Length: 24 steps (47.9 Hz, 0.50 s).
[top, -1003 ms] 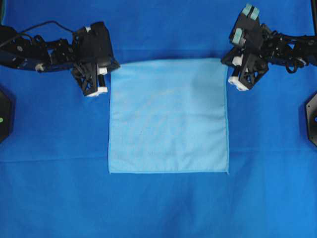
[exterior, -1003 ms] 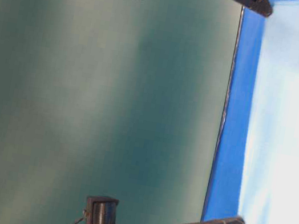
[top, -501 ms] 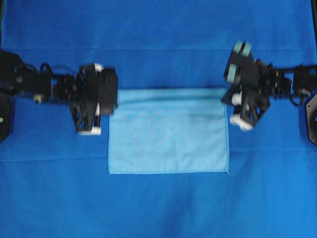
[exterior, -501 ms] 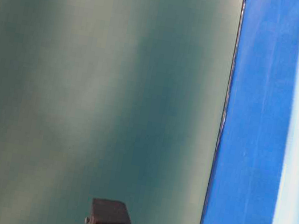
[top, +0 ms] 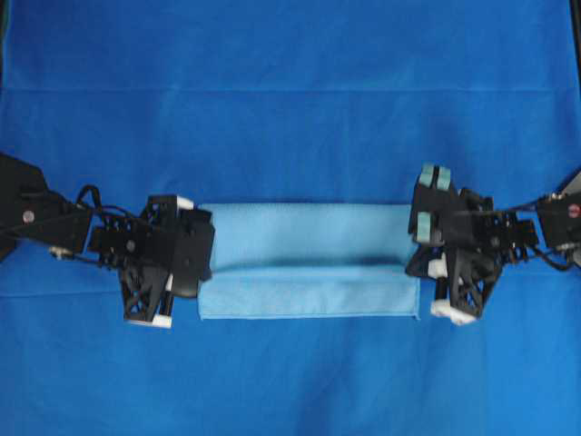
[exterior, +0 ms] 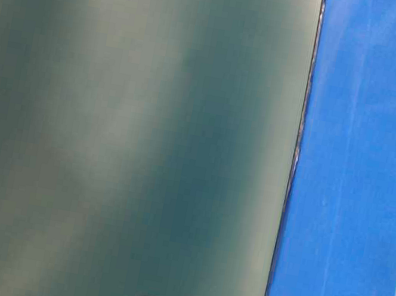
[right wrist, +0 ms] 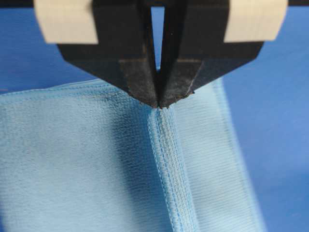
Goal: Fold the light blue towel.
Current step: 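Lift the top corners and pull them down toward the bottom edge, then lay the top edge onto the bottom edge and release both grippers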
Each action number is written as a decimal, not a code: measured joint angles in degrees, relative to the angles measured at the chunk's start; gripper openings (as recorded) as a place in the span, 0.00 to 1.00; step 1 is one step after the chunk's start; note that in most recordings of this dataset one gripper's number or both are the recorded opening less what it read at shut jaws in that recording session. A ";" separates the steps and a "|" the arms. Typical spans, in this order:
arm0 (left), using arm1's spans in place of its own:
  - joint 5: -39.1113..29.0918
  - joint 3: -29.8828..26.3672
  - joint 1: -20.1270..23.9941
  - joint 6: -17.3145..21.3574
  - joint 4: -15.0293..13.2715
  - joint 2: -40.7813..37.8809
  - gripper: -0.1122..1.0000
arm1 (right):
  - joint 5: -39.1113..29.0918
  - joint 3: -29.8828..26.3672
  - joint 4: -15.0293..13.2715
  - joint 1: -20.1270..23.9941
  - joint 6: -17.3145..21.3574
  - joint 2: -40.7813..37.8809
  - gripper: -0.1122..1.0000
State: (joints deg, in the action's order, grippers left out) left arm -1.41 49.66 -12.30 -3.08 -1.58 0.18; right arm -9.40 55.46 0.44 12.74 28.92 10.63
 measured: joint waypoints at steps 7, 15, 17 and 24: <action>0.00 -1.49 -2.02 -1.32 0.00 -0.97 0.12 | 0.26 -0.53 0.00 2.55 1.41 -0.62 0.11; -0.09 -3.16 -3.60 -1.58 0.00 -1.93 0.12 | 1.41 -0.88 0.00 3.08 2.46 -0.97 0.11; -0.09 -3.34 -3.60 -1.49 0.00 -2.02 0.12 | 1.76 -0.88 0.00 3.16 2.46 -1.05 0.11; -0.18 -3.34 -3.60 -1.67 0.09 -2.02 0.12 | 2.99 -0.88 0.00 3.16 2.46 -1.05 0.11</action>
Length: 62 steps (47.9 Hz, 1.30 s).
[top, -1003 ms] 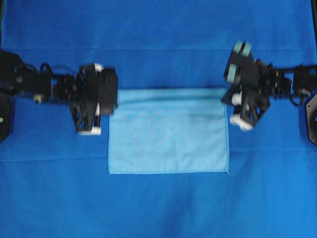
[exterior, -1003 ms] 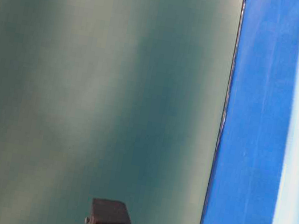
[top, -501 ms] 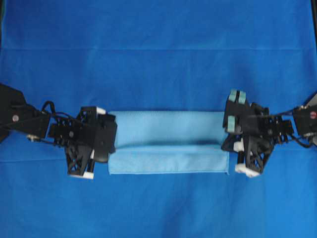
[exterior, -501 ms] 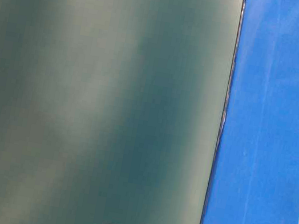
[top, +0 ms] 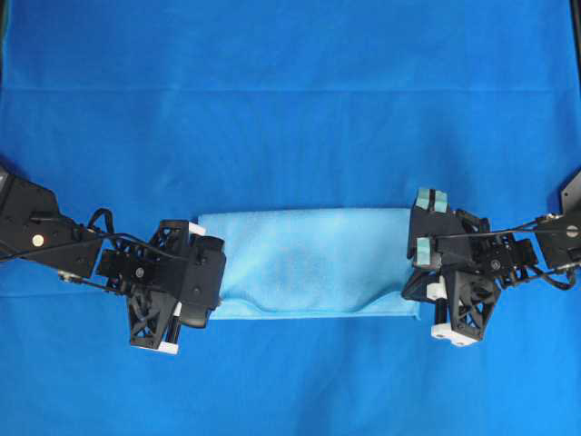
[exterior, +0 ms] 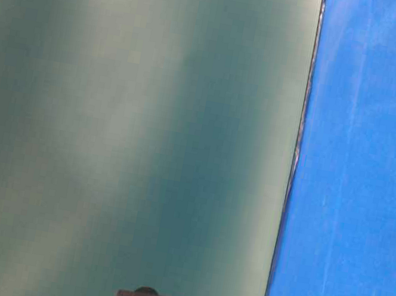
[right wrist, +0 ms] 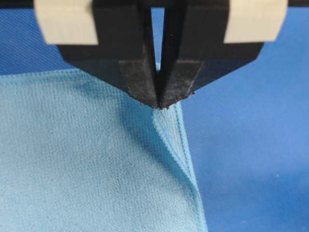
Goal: Fold the light blue towel.
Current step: 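Lay the top edge onto the bottom edge and release both grippers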
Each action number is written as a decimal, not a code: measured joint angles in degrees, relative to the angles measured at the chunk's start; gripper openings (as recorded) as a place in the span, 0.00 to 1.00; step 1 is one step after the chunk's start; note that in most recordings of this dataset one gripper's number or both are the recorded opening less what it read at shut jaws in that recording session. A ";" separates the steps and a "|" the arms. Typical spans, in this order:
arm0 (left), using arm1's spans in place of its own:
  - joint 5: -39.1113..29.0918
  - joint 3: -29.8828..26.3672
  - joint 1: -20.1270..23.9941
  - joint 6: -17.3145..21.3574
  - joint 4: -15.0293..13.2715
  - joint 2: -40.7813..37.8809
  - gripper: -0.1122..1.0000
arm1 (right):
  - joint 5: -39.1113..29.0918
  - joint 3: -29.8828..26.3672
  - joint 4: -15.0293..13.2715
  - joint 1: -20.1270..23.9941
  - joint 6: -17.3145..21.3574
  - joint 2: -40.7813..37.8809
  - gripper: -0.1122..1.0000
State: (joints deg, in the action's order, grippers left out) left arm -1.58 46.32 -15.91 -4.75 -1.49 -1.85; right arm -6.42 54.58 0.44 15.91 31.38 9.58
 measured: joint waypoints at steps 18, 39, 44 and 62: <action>-0.26 -0.62 0.09 0.88 0.00 0.35 0.68 | 0.26 -0.09 -0.09 0.00 0.09 -0.70 0.52; -4.22 -0.09 4.83 2.46 -0.09 6.77 0.67 | -1.49 -1.32 -4.75 -3.60 -0.79 3.16 0.63; -4.22 0.26 8.53 4.57 -0.09 6.86 0.67 | -3.34 -1.14 -6.59 -8.17 -0.79 3.25 0.63; -2.55 2.29 15.29 10.55 -0.09 3.25 0.67 | -4.48 -0.53 -10.55 -17.23 -0.79 -0.35 0.63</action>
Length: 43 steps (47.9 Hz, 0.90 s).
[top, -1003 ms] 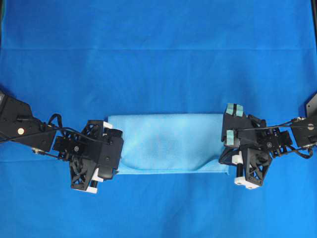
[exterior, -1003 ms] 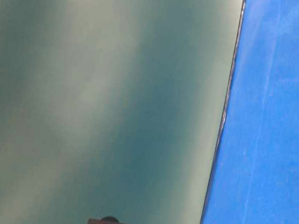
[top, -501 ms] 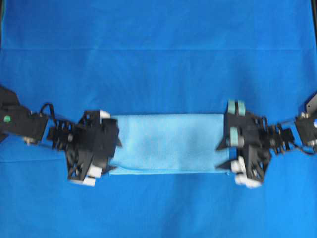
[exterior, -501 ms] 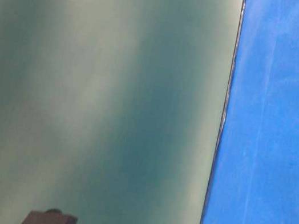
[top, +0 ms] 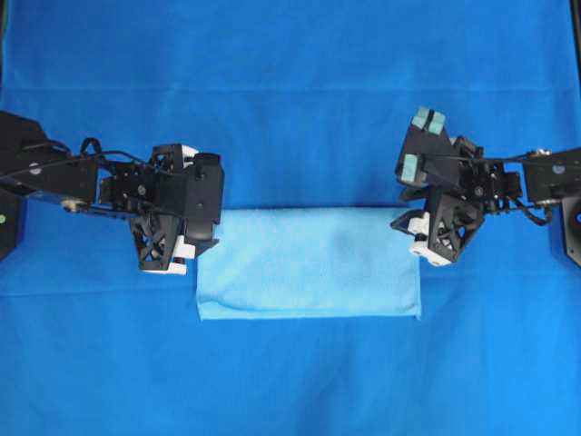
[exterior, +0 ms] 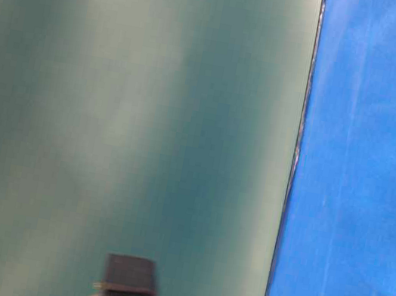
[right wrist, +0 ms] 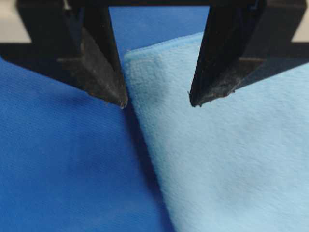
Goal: Fold the light blue towel.
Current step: 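Lay the top edge onto the bottom edge and release both grippers, then pinch the folded towel's left and right corners with both grippers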
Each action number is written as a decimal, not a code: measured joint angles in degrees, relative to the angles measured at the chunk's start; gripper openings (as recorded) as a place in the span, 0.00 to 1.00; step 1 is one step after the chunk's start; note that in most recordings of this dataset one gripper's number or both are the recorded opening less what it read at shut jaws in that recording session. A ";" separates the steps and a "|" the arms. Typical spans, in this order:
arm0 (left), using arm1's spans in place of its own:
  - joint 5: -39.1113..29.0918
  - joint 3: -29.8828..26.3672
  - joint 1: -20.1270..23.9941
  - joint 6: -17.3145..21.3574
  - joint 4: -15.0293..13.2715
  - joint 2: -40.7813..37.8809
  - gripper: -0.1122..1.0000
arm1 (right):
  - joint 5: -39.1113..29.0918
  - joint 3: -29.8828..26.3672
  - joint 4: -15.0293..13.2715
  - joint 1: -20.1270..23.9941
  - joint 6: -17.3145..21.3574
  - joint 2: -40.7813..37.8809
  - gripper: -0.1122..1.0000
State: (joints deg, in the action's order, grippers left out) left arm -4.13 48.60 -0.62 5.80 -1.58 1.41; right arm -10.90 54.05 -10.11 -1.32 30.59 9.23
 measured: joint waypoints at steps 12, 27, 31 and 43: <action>2.99 0.70 1.93 0.79 0.00 -2.90 0.67 | 2.29 0.53 -0.09 -1.67 0.00 -3.78 0.63; 3.16 2.64 3.34 0.62 0.00 -3.34 0.42 | 5.62 2.64 -0.18 -3.34 -0.09 -5.10 0.58; 3.08 2.64 2.90 0.62 0.00 -3.25 0.29 | 5.71 2.90 -0.18 -3.34 -0.09 -5.19 0.42; 2.29 2.64 2.11 0.62 0.00 -3.34 0.12 | 5.80 2.90 -0.09 -2.90 -0.09 -5.27 0.12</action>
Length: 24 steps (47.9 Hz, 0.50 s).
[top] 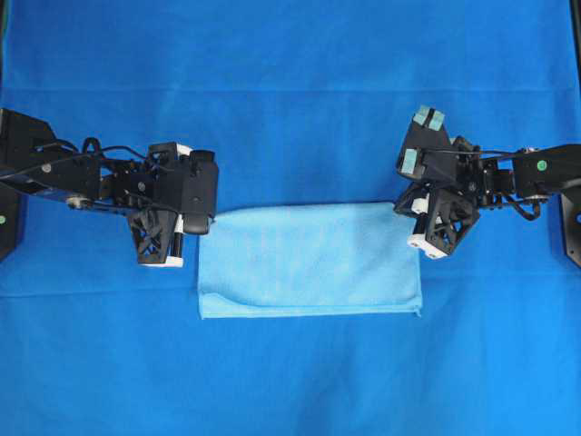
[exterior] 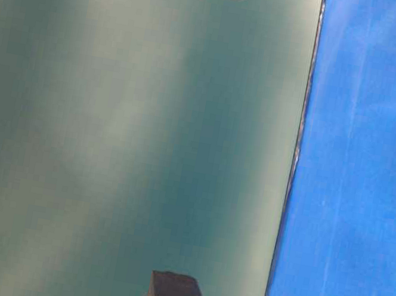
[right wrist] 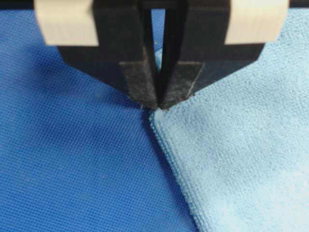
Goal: Fold the light blue towel.
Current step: 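Pinch the folded towel's left and right corners with both grippers, then lift the folded strip and rotate it vertical, left gripper swinging down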
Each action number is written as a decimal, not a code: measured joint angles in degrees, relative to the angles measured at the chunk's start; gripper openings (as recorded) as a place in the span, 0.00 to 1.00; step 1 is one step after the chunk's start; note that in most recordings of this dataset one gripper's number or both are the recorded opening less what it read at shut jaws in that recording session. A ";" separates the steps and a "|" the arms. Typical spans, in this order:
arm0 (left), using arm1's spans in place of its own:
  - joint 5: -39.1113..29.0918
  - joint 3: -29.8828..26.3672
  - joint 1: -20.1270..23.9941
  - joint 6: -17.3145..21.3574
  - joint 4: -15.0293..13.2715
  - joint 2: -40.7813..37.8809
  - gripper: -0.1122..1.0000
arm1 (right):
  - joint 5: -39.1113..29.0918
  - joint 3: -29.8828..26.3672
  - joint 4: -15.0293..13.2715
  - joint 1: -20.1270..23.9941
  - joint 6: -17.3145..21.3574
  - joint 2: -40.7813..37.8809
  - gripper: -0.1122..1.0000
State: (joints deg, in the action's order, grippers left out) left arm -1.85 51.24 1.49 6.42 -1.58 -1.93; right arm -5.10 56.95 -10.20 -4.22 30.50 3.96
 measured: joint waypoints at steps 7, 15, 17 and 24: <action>-2.37 -0.79 0.00 -0.44 0.00 0.26 0.12 | -0.62 -0.09 -0.09 0.44 0.09 0.53 0.12; -9.40 -3.34 0.00 -0.35 0.00 3.78 0.12 | -5.80 -0.70 -0.09 0.79 0.09 5.71 0.12; -11.51 -4.31 0.00 -0.53 0.09 5.36 0.12 | -7.56 -1.05 -0.09 0.88 0.09 8.00 0.12; -16.61 -7.21 0.00 -0.79 0.00 10.72 0.12 | -13.10 -1.58 -0.09 0.79 -0.09 15.12 0.12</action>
State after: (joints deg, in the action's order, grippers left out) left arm -18.46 44.03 1.49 5.63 -1.58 8.79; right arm -18.19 55.37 -10.28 -3.43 30.41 19.07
